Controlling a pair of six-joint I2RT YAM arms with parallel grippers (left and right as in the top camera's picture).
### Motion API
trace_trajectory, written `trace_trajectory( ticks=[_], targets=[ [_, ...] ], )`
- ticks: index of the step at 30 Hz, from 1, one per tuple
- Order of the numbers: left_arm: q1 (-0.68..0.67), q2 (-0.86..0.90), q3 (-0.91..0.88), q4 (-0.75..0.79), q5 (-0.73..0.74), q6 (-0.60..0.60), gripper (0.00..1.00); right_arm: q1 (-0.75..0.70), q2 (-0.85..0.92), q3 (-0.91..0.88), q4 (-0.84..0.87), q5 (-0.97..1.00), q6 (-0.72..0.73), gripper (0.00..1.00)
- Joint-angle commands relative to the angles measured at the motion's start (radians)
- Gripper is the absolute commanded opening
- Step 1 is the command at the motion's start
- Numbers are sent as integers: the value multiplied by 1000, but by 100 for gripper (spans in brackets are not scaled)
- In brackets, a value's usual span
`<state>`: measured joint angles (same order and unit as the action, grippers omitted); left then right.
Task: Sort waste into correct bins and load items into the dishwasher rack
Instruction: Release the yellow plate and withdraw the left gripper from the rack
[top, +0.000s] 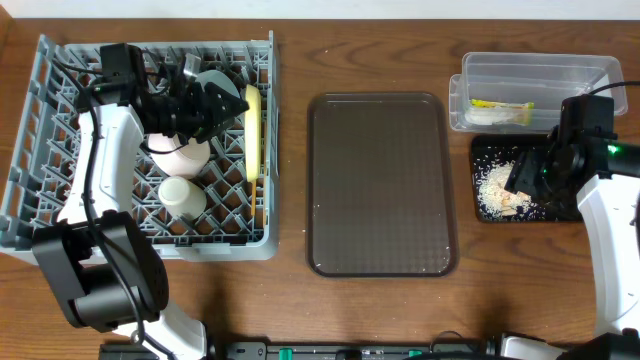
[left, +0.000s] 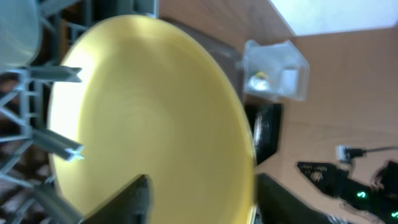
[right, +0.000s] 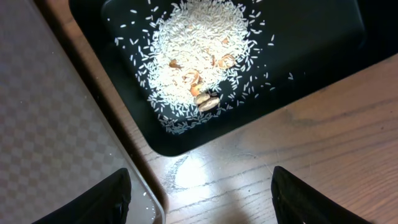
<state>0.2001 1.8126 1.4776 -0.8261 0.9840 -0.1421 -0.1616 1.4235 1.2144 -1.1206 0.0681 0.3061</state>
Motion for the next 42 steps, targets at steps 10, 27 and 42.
trace_trajectory(
  ticks=[10,27,42],
  targets=[
    [-1,-231,-2,16,-534,71,78,5,-18,1,176,-238,-132,79],
    [-77,-373,-2,-260,-881,32,83,260,105,1,334,-319,-247,77],
    [-92,-792,-305,-251,-881,64,83,260,-159,-126,270,-169,-164,83]
  ],
)
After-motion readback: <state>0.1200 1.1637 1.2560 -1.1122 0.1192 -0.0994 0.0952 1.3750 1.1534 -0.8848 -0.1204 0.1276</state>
